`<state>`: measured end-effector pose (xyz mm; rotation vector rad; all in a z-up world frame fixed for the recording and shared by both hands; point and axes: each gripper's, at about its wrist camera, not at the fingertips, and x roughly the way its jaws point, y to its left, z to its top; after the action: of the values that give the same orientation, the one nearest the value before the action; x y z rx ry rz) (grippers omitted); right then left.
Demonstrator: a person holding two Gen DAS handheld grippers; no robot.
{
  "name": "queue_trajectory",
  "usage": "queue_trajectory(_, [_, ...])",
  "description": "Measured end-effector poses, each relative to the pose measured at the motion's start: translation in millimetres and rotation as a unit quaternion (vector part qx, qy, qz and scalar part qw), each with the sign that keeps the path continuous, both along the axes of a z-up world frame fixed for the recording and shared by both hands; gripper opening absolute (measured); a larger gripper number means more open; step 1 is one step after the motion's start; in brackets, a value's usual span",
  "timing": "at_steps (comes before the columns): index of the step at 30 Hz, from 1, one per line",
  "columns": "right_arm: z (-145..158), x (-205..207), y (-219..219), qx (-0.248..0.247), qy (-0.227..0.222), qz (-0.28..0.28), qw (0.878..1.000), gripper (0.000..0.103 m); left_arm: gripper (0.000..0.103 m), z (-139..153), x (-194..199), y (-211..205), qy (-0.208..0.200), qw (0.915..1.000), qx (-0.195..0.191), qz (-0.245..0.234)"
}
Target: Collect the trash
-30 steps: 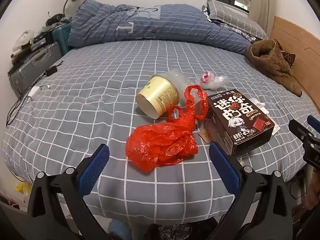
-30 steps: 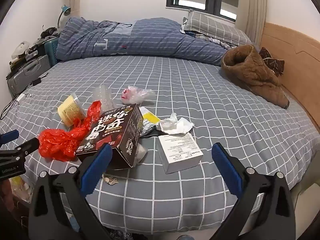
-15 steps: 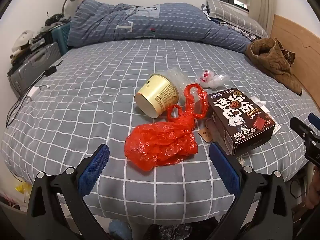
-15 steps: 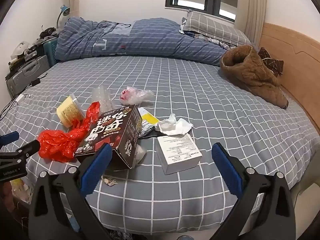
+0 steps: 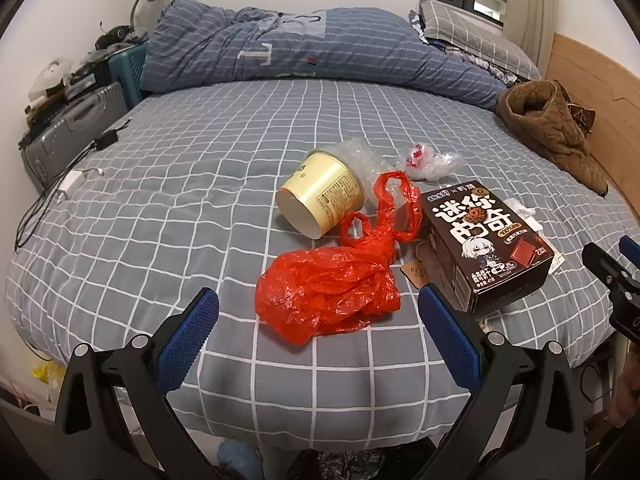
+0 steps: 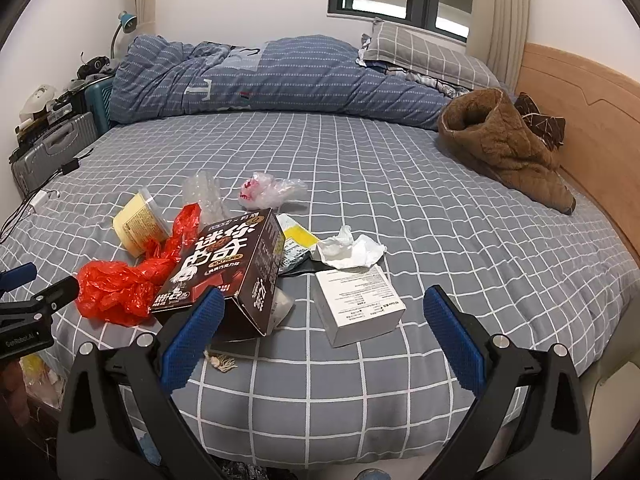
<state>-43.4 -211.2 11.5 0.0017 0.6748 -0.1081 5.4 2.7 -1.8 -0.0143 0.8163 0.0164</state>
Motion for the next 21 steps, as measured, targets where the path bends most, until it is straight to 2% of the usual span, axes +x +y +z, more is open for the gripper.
queue_trajectory(21, [-4.7,-0.4,-3.4,0.014,0.004,0.009,1.0,0.096,0.097,-7.5,4.5,1.7,0.013,0.9999,0.001,-0.001])
